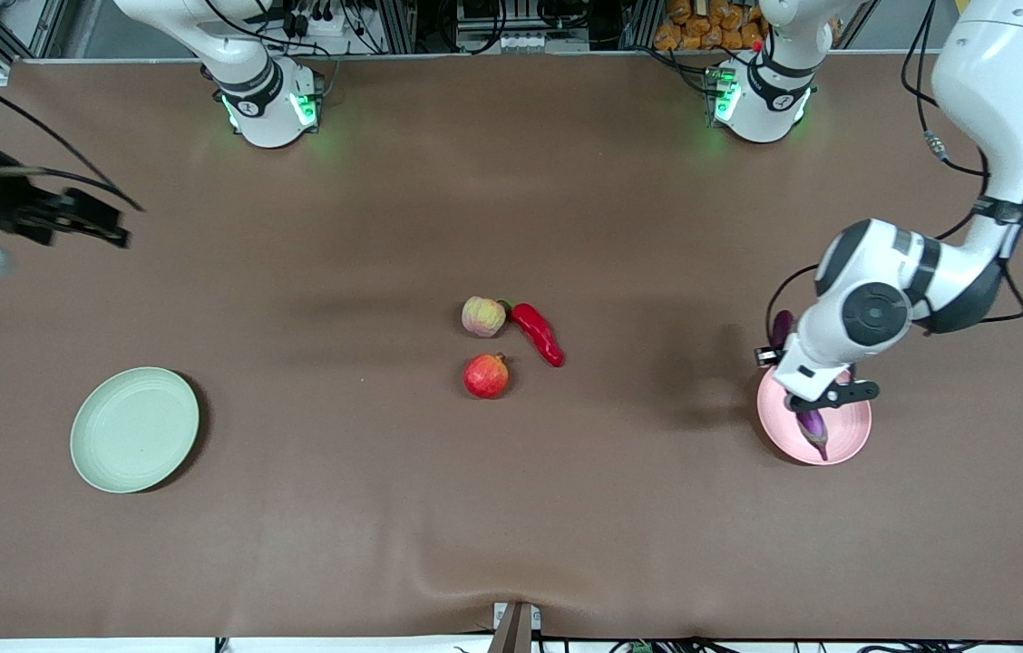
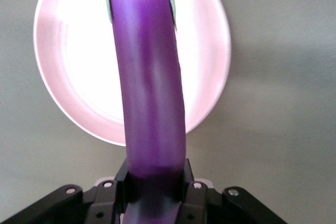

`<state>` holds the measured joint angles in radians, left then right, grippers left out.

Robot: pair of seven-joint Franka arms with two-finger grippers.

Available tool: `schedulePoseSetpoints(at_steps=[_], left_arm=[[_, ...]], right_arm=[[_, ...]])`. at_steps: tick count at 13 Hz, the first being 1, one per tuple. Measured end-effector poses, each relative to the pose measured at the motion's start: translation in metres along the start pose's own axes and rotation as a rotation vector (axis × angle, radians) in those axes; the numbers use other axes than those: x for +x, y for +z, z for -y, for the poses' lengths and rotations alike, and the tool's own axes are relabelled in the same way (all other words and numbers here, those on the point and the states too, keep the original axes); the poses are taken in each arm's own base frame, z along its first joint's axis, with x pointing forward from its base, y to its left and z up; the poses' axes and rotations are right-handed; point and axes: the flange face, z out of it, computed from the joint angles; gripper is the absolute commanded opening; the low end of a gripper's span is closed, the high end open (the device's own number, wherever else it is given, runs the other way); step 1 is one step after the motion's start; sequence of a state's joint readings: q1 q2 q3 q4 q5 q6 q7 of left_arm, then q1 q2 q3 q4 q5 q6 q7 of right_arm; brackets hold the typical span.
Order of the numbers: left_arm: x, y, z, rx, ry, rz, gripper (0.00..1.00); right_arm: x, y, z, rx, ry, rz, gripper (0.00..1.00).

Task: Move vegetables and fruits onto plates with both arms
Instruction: 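Carry the eggplant onto the pink plate while the right gripper reaches out, then grasp the peach with the right gripper while the left gripper releases eggplant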

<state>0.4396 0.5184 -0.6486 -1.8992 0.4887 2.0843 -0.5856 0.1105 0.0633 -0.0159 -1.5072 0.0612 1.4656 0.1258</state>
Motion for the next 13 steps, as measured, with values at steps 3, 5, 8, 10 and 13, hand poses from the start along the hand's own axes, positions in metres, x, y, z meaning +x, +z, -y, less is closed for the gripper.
schedulePoseSetpoints(at_steps=[3,5,8,10,13], left_arm=[[0.007,0.017,0.038,-0.012,0.029,0.032,0.0],[0.012,0.032,0.064,-0.029,0.016,0.05,0.0],[0.014,0.053,0.068,-0.053,0.014,0.072,0.0],[0.015,0.06,0.065,-0.064,0.019,0.077,0.16],[0.015,0.06,0.065,-0.066,0.019,0.075,1.0]], right_arm=[[0.013,0.018,0.044,0.012,-0.068,-0.015,1.0],[0.021,0.033,0.072,0.033,-0.105,-0.019,1.0],[0.047,0.09,0.091,0.072,-0.107,0.067,1.0],[0.073,0.142,0.1,0.095,-0.093,0.107,1.0],[0.097,0.21,0.147,0.097,0.005,0.08,1.0]])
